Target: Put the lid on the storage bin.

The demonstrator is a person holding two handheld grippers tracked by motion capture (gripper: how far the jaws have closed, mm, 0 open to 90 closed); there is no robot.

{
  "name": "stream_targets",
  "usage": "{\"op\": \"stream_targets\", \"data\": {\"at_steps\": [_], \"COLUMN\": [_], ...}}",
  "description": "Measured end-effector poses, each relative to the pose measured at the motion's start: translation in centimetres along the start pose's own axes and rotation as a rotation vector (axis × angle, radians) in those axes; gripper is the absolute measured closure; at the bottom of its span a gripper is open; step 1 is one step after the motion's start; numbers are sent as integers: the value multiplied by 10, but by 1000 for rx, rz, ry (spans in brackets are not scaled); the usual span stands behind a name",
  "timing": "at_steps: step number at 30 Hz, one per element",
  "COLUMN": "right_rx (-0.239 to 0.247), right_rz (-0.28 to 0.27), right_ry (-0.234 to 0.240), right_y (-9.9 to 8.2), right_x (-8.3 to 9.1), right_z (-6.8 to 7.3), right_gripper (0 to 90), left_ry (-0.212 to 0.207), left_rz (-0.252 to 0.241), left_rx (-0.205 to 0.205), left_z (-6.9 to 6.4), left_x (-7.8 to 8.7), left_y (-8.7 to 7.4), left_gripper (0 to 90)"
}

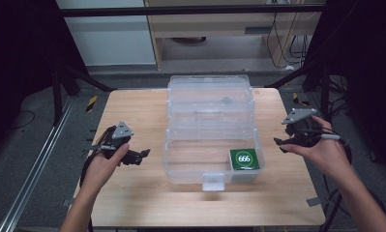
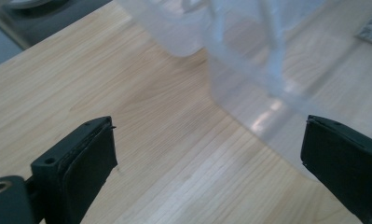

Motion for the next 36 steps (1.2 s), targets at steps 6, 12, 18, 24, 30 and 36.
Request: {"op": "stream_targets", "data": {"at_steps": [6, 12, 18, 24, 30, 36], "right_rx": [144, 196, 278, 345, 417, 518], "right_rz": [3, -17, -18, 8, 26, 46], "right_ry": [13, 1, -3, -6, -2, 23], "right_y": [44, 73, 99, 122, 140, 146], "right_x": [13, 20, 20, 7, 2, -6], "right_z": [8, 15, 27, 29, 33, 48], "right_gripper": [349, 308, 248, 219, 386, 494], "left_ry": [-25, -52, -104, -153, -180, -210], "left_rz": [-11, 14, 24, 56, 83, 115], "left_rx": [-48, -169, -262, -306, -353, -376], "left_z": [-13, -43, -72, -94, -106, -113], "left_x": [10, 19, 18, 8, 4, -3], "left_y": [26, 48, 62, 65, 62, 58], "left_gripper": [31, 24, 42, 34, 52, 82]}}
Point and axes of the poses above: each handheld gripper's, and its own axes: x roughly backward along the jaws, y roughly out of its top, z roughly to its left, the point moved 8 cm from there along -x, roughly forward along the jaws, and after that the axes turned 7 degrees about z, right-handed, at the moved point
